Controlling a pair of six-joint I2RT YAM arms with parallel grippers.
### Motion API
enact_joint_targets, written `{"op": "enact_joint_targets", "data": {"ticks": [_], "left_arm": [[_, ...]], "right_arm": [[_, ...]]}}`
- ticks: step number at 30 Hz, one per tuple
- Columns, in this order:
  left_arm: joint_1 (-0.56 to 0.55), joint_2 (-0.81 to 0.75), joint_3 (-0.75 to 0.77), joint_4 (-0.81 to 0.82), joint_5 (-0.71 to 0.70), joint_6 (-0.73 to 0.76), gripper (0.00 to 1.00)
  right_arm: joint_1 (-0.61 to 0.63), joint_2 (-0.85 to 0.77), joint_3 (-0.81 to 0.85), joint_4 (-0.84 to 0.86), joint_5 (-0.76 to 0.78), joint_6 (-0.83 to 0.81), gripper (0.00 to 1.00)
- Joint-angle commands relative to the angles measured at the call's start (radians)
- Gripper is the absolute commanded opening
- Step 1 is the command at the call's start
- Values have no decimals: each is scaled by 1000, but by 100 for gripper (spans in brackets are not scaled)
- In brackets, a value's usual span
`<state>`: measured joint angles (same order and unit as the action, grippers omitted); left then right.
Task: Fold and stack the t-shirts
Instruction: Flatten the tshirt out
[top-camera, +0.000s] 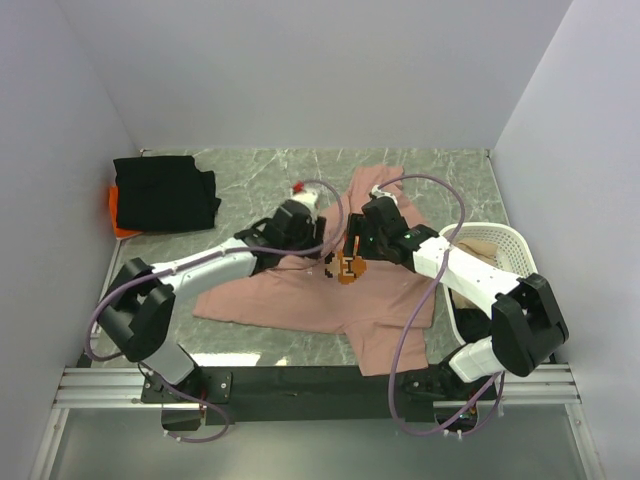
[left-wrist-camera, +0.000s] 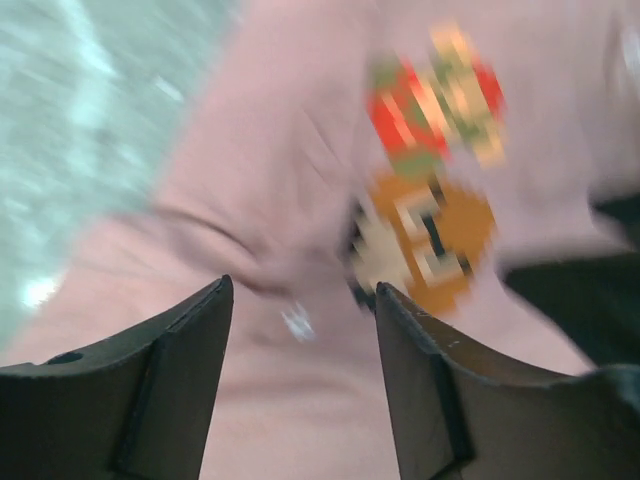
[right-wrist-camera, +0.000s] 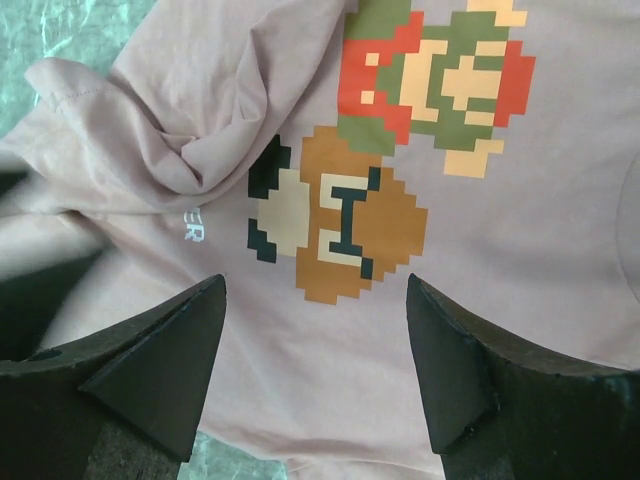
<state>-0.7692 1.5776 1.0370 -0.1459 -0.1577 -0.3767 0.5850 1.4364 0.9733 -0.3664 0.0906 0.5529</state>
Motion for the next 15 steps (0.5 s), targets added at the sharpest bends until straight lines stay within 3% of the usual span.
{"op": "enact_joint_targets", "data": {"ticks": [1, 8, 15], "left_arm": [[94, 8, 41, 48, -83, -34, 65], [229, 134, 77, 77, 35, -48, 69], [251, 182, 72, 68, 75, -71, 70]], "right_arm": [[-7, -30, -4, 23, 17, 4, 79], [-8, -25, -13, 38, -3, 2, 79], [-8, -27, -28, 50, -11, 1, 79]]}}
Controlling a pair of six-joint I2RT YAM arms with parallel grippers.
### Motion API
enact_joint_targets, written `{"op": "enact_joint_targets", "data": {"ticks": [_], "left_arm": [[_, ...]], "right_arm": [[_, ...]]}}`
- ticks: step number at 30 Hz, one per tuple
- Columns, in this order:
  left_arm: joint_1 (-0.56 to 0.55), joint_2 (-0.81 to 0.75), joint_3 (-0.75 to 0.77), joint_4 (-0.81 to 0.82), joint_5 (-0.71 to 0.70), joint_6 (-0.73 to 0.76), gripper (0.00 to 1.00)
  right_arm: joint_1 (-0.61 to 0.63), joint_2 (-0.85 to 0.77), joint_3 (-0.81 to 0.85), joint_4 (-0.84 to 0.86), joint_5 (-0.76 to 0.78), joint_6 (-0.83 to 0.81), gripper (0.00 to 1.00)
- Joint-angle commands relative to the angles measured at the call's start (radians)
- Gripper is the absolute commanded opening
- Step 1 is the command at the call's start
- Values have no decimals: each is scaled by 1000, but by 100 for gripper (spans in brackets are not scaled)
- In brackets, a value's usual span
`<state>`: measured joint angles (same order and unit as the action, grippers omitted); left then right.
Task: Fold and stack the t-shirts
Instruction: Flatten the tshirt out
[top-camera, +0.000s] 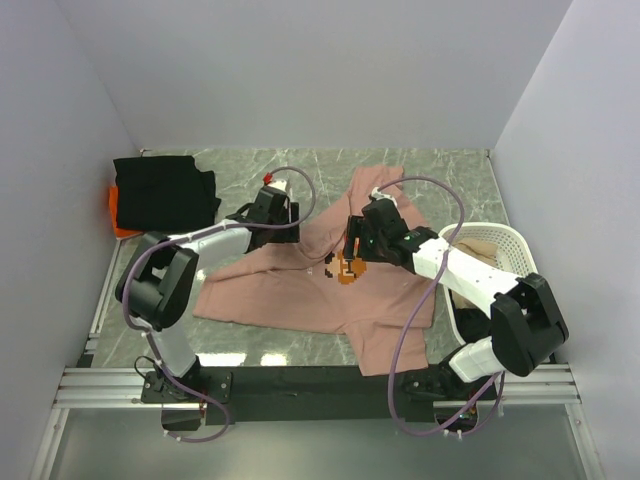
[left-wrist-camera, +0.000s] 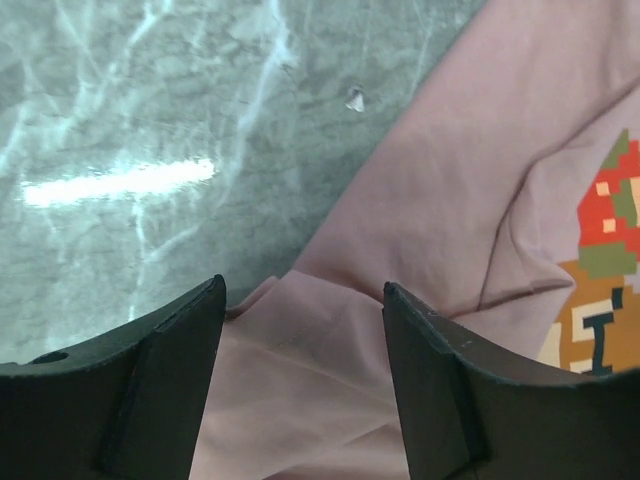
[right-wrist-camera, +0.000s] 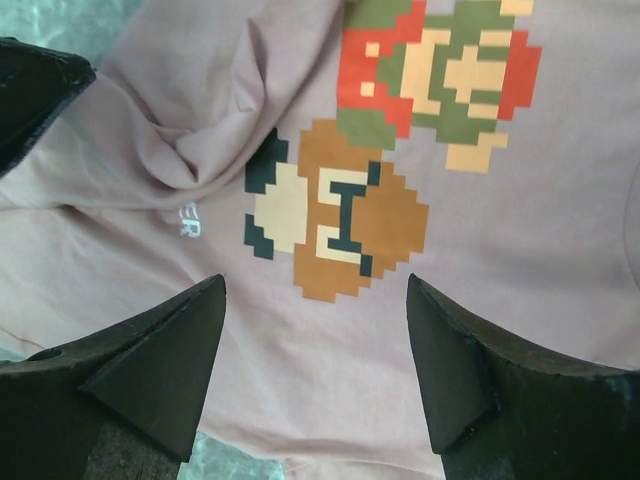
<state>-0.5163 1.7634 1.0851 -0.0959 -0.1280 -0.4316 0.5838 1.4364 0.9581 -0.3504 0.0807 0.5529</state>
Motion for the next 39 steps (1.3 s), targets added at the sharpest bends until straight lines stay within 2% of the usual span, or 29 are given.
{"op": "enact_joint_targets", "data": {"ticks": [1, 2, 3, 5, 6, 7, 8, 12, 16, 19, 22, 25, 26, 27, 31, 34, 39], "left_arm": [[-2, -4, 18, 24, 45, -16, 69], [-2, -5, 10, 31, 48, -16, 66], [-2, -15, -5, 38, 54, -19, 55], [-2, -34, -31, 59, 65, -22, 39], [-2, -63, -63, 76, 71, -32, 17], [-2, -80, -80, 84, 77, -35, 6], [-2, -97, -99, 88, 83, -38, 1], [-14, -247, -265, 157, 120, -81, 0], [-123, -393, -399, 214, 94, -110, 1], [-209, -482, -453, 200, 73, -119, 16], [-247, -545, -481, 182, 105, -105, 31], [-254, -604, -490, 151, 149, -82, 45], [-252, -631, -488, 136, 145, -78, 52], [-252, -642, -487, 136, 131, -75, 56], [-243, -604, -449, 133, -21, -78, 66], [-217, -477, -392, 133, -68, -93, 67], [-174, -310, -347, 232, -48, -121, 64]], "right_arm": [[-9, -27, -16, 33, -2, 2, 79], [-9, -28, -18, 36, -2, 1, 79], [-9, -30, -21, 37, -5, 2, 80], [-10, -33, -22, 41, -7, 2, 79], [-12, -31, -27, 41, -9, 4, 79], [-9, -34, -28, 41, -7, 4, 79], [-9, -40, -32, 44, -9, 4, 79], [-10, -53, -42, 44, -2, 7, 80], [-10, -57, -39, 44, -1, 2, 80], [-12, -48, -33, 41, -1, -1, 79], [-12, -44, -28, 44, -6, -2, 79], [-12, -44, -27, 45, -7, -4, 79], [-10, -44, -28, 44, -6, -4, 79], [-10, -44, -28, 45, -6, -4, 79], [-12, -47, -30, 48, -15, -2, 79], [-12, -54, -28, 48, -15, -5, 79], [-12, -65, -38, 50, -15, -10, 79]]}}
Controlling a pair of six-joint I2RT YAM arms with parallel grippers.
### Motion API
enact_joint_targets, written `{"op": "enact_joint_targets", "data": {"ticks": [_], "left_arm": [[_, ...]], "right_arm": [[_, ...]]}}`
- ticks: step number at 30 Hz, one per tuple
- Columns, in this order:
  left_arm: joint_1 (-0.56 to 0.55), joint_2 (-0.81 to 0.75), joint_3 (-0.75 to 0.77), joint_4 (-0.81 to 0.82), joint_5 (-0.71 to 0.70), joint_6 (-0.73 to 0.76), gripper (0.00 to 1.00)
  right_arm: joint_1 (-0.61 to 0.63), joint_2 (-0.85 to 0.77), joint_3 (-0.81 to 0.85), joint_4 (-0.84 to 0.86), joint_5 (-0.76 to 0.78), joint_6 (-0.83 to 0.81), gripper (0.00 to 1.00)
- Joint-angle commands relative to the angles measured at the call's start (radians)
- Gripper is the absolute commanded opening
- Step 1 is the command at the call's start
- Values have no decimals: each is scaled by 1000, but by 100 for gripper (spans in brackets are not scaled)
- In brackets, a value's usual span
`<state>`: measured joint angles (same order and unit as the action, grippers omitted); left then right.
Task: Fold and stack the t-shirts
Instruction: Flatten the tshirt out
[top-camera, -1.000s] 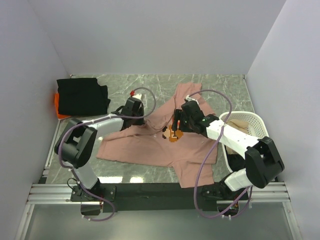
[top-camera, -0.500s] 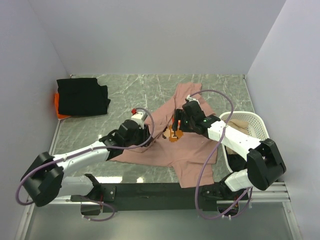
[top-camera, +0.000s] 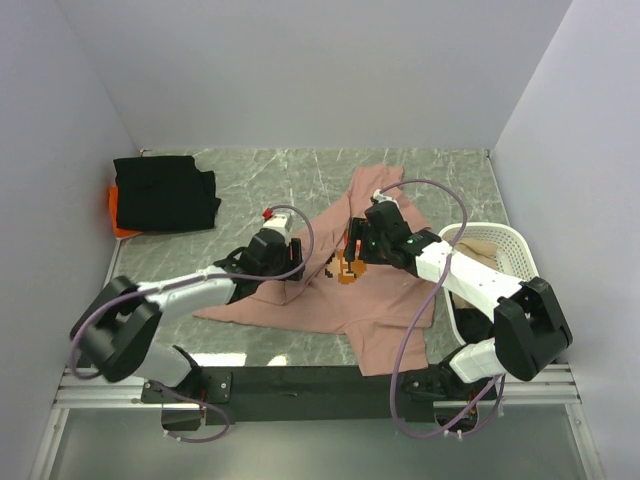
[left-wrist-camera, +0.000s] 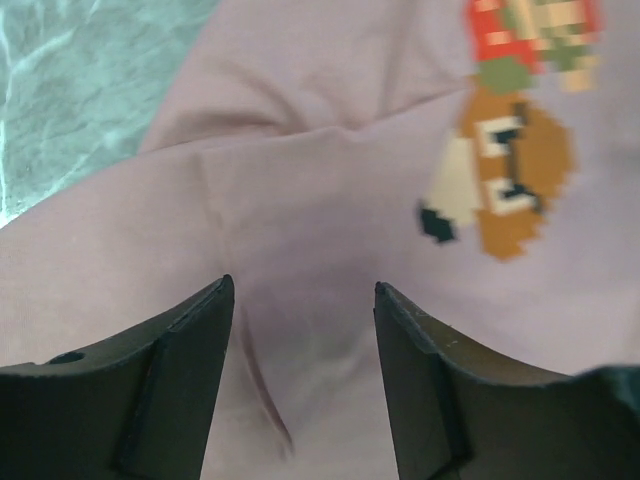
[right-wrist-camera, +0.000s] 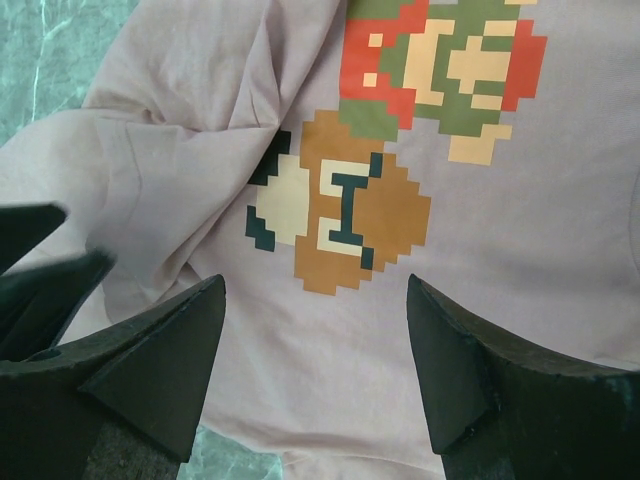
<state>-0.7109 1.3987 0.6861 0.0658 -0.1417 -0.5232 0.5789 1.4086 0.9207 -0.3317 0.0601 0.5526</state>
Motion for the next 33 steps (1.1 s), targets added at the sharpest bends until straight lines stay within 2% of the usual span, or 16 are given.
{"op": "enact_joint_targets", "data": {"ticks": [1, 12, 24, 31, 33], "left_arm": [[31, 74, 62, 78, -41, -31, 63], [70, 255, 153, 118, -48, -24, 58], [79, 287, 164, 107, -73, -28, 52], [79, 327, 182, 108, -67, -20, 44], [79, 327, 184, 109, -68, -18, 37]], "right_arm": [[-8, -37, 0, 33, 3, -10, 79], [-10, -33, -20, 46, -8, -14, 79], [-11, -37, -29, 48, -9, -14, 79], [-13, -56, -39, 43, -2, -11, 79], [-13, -60, -45, 40, 1, -10, 80]]}}
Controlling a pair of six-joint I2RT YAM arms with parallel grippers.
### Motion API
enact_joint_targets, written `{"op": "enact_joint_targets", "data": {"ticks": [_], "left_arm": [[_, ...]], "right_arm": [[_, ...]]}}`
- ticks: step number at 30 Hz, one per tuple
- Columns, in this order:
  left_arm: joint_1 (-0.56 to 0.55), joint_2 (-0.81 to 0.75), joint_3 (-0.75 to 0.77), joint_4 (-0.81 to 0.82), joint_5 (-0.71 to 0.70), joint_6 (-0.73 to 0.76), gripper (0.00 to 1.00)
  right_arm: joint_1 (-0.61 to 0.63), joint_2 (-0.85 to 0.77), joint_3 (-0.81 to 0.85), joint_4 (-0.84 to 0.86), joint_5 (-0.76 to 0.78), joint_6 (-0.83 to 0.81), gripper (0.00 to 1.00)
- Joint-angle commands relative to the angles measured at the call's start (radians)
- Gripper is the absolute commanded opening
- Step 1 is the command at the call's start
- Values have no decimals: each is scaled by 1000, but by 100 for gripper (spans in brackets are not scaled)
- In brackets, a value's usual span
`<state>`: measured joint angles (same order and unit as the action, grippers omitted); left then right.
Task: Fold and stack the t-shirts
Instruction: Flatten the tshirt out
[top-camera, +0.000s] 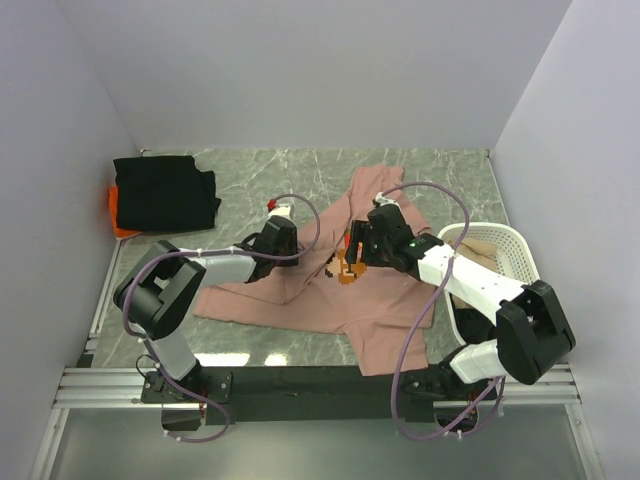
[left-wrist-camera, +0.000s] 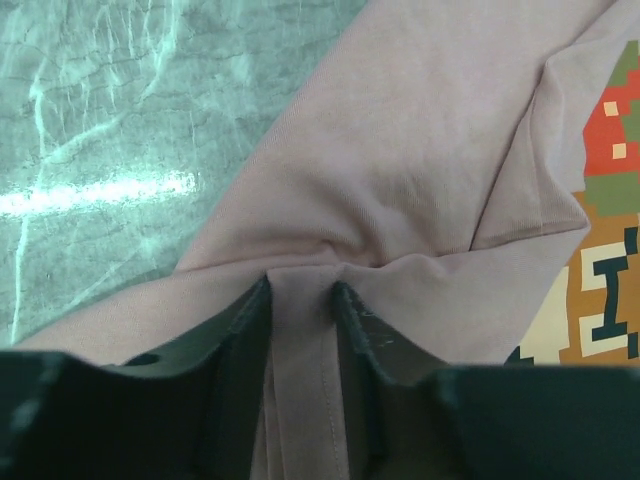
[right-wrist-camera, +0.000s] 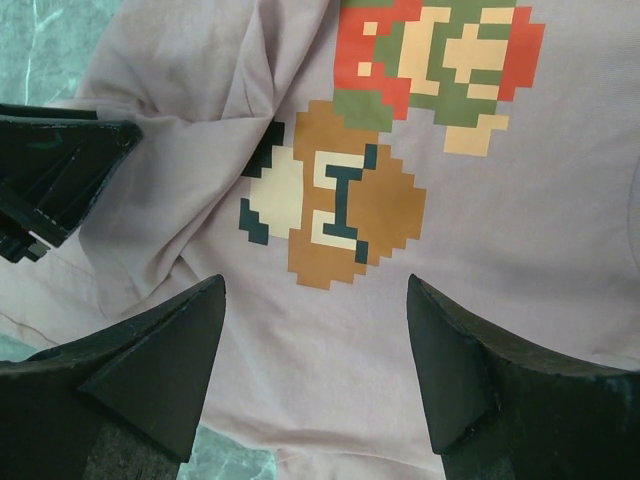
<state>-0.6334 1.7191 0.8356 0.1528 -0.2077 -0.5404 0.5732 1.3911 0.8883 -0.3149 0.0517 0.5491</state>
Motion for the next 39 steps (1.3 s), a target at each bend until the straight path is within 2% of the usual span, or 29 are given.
{"op": "enact_joint_targets", "data": {"ticks": [1, 4, 5, 8, 15, 18, 21, 26, 30, 31, 32, 34, 36, 37, 39], "left_arm": [[1, 5, 34, 21, -5, -1, 35], [1, -18, 30, 14, -19, -9, 22], [1, -33, 28, 13, -19, -9, 13], [1, -65, 39, -8, -29, -7, 1], [14, -157, 83, -90, -117, 29, 1], [79, -180, 114, -108, -127, 51, 1], [208, -181, 166, -118, -118, 79, 1], [348, -80, 353, -145, -140, 164, 0], [510, 2, 474, -101, -136, 155, 1], [527, 23, 526, -90, -124, 157, 1], [543, 77, 561, -93, -111, 169, 8], [567, 140, 670, -122, -127, 192, 8], [583, 229, 744, -150, -121, 201, 16], [595, 250, 793, -180, -99, 200, 21], [595, 275, 800, -160, -72, 218, 40]], "right_arm": [[-7, -47, -14, 23, 8, -6, 79], [-7, -50, -14, 22, 8, -6, 79], [-7, -50, -15, 23, 8, -6, 79], [-9, -44, -12, 23, 5, -6, 79], [-9, -46, -11, 22, 7, -8, 79], [-7, -44, -9, 22, 5, -12, 80], [-9, -41, -5, 22, 4, -15, 79], [-7, -26, 8, 22, 2, -17, 80], [-9, -36, 5, 23, -6, -17, 79], [-7, -38, 3, 20, -3, -17, 79], [-9, -40, 1, 17, -1, -18, 80], [-7, -44, -2, 13, 4, -18, 79], [-9, -50, -3, 8, 8, -18, 80], [-9, -52, -6, 5, 11, -18, 79], [-7, -56, -8, -1, 26, -20, 79]]}}
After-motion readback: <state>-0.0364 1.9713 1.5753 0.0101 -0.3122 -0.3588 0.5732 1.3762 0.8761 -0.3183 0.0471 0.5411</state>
